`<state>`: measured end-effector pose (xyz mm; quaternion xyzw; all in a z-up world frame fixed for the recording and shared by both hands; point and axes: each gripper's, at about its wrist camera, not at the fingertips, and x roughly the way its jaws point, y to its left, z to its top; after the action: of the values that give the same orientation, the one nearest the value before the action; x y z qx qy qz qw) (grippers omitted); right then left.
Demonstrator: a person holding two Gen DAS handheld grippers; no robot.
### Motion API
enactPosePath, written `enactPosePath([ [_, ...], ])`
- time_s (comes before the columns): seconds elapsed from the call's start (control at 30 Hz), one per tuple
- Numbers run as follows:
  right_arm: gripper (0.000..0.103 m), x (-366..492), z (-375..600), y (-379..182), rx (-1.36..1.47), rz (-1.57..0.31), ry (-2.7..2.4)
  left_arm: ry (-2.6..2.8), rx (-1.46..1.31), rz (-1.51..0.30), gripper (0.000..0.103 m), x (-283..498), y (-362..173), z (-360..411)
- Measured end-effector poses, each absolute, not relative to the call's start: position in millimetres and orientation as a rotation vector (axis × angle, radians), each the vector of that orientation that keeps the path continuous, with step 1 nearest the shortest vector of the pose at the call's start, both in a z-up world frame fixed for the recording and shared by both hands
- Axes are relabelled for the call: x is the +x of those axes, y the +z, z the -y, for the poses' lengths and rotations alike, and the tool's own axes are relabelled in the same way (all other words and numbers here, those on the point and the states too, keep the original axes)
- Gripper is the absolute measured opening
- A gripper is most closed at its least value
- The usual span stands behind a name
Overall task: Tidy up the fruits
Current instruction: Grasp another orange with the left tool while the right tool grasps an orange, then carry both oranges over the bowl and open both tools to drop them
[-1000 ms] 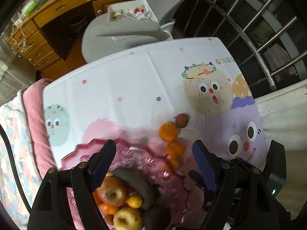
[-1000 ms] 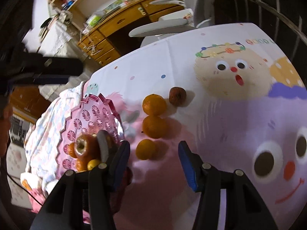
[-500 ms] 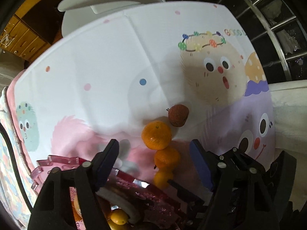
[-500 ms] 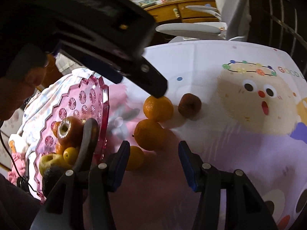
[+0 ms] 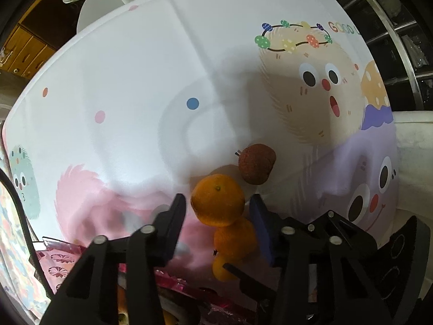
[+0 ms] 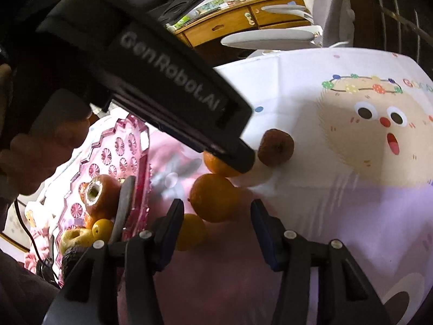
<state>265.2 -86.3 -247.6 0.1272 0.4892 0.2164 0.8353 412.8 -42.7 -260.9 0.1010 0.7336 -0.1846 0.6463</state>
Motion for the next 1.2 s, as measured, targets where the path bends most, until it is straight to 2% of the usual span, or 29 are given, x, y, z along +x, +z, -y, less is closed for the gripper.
enactPosePath([
  [0.23,0.039,268,85,-250,0.308,-1.036,0.477,-0.419,0.212,-1.669,0.04,414,-264,44],
  [0.5,0.038,272,84,-249,0.334,-1.053,0.468,-0.43,0.201,-1.643,0.04,417,-249,33],
  [0.87,0.036,263,89,-230,0.342,-1.023,0.425,-0.44,0.143,-1.532,0.04,412,-186,19],
  [1.2,0.036,241,94,-186,0.331,-0.954,0.385,-0.362,0.045,-1.429,0.04,383,-124,-35],
])
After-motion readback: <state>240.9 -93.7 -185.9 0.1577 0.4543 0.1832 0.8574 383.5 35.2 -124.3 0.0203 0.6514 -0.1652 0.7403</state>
